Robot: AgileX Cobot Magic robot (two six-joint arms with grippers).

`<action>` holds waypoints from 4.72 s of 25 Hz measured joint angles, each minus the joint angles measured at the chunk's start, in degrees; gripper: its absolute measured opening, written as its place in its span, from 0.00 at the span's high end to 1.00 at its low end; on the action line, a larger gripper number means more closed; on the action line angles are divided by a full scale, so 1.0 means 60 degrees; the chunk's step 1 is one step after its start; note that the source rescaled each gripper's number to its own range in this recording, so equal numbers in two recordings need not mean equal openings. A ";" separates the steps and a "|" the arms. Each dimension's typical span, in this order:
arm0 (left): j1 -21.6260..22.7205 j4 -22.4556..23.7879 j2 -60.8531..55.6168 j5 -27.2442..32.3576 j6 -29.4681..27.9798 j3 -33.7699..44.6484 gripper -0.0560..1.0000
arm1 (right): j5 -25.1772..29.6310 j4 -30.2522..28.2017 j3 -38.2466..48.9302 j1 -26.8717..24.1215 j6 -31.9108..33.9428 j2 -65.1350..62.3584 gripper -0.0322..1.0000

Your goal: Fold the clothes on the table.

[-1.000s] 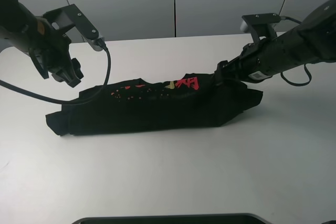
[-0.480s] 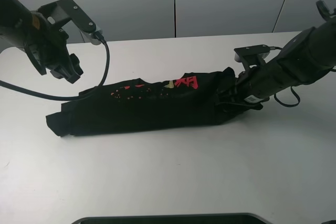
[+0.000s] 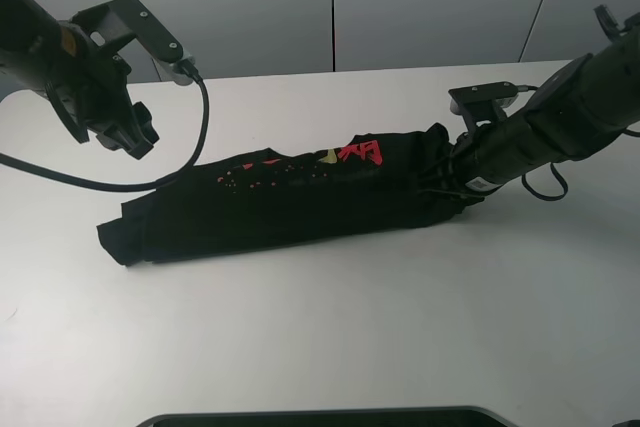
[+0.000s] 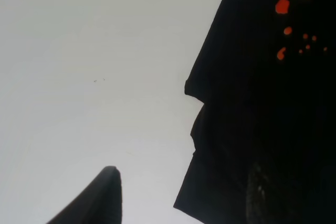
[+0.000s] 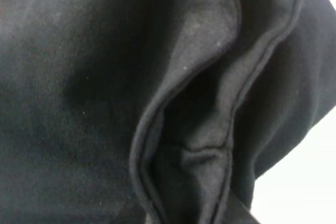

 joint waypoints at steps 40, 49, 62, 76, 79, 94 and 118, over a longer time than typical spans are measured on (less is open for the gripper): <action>0.0000 -0.0780 -0.2668 0.0029 0.0000 0.0000 0.31 | 0.2173 0.0367 -0.2037 0.1886 0.2184 -0.0402 0.85; 0.0000 -0.0780 -0.3072 0.0088 0.0000 0.0000 0.31 | 0.4179 0.1280 -0.3708 0.2795 0.0553 -0.0059 0.24; 0.0000 -0.0624 -0.3766 0.0413 0.0000 0.0000 0.31 | 0.3962 0.0040 -0.3794 0.2819 0.0072 -0.0512 0.22; 0.0000 0.0491 -0.6592 0.1218 0.0000 0.0000 0.31 | 0.4293 -0.6688 -0.3794 0.2671 0.6862 -0.0530 0.22; 0.0000 0.0542 -0.6763 0.1466 0.0000 0.0000 0.31 | 0.3690 -0.5174 -0.3838 0.2897 0.5811 0.0074 0.23; 0.0000 0.0543 -0.6788 0.1746 0.0000 0.0000 0.31 | 0.2966 -0.1548 -0.5197 0.4379 0.2525 0.1541 0.27; 0.0000 0.0223 -0.6788 0.1706 -0.0413 0.0000 0.31 | 0.4105 0.1344 -0.5989 0.4419 -0.0570 0.2809 0.27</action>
